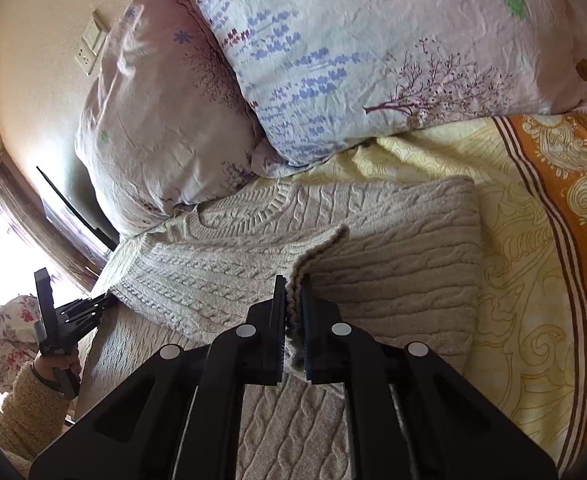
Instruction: Fold small clothes
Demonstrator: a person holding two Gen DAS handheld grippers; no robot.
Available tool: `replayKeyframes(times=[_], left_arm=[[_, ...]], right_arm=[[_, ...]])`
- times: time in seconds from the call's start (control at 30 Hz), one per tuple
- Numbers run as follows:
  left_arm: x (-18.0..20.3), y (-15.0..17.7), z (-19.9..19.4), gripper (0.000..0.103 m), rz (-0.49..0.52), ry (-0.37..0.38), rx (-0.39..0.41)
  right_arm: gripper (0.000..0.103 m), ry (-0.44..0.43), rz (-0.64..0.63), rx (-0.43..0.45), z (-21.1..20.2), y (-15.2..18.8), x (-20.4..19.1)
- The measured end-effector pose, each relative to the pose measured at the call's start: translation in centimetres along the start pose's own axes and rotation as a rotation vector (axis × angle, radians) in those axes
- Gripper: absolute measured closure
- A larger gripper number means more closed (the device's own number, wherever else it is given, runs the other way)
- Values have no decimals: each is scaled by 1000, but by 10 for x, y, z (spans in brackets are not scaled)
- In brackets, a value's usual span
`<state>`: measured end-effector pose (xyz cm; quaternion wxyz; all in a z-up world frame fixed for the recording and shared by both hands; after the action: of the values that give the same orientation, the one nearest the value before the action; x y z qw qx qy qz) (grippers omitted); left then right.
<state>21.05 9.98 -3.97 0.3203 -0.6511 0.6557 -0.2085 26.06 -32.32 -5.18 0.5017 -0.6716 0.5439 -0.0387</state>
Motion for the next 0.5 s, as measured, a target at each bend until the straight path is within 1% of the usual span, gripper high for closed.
replayKeyframes(times=[0.07, 0.17, 0.2, 0.23, 0.27, 0.33, 0.37, 0.4, 0.43, 0.47, 0.5], left_arm=[[-12, 2, 0, 89, -68, 17, 5], [-18, 8, 4, 86, -132, 54, -23], [-19, 9, 5, 82, -144, 60, -27], [-20, 11, 5, 75, -150, 59, -38], [-20, 13, 7, 71, -154, 58, -49], [-22, 16, 5, 62, -168, 64, -59], [-24, 17, 3, 59, -182, 68, -57], [-28, 17, -1, 51, -201, 70, -47], [-34, 16, -6, 48, -223, 64, -29], [-38, 14, -11, 47, -242, 59, -11], [-42, 11, -17, 47, -255, 48, 9]], right_arm=[[96, 24, 5, -8, 2, 0, 4], [96, 31, 29, -35, 6, 3, 10], [96, 31, 36, -48, 8, 5, 12], [96, 33, 44, -56, 9, 6, 13], [95, 30, 54, -58, 10, 6, 14], [94, 20, 73, -47, 7, 5, 17], [91, 10, 76, -38, 5, 4, 16], [80, 3, 70, -26, 3, 2, 14], [71, -5, 55, -13, 1, 1, 9], [52, -14, 34, 1, 0, -1, 4], [44, -26, 10, 14, -2, -2, -3]])
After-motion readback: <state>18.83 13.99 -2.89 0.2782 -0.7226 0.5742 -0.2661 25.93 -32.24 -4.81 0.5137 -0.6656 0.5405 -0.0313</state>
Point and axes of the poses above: each gripper's, at about its wrist camera, not at the fingertips, and z roughly the way its jaws point, x to its right, y to its underside, the point moved 8 cm from there along z, roughly the way its jaws point, and after that the axes turned 2 degrees about x, right-handed, at the moved point
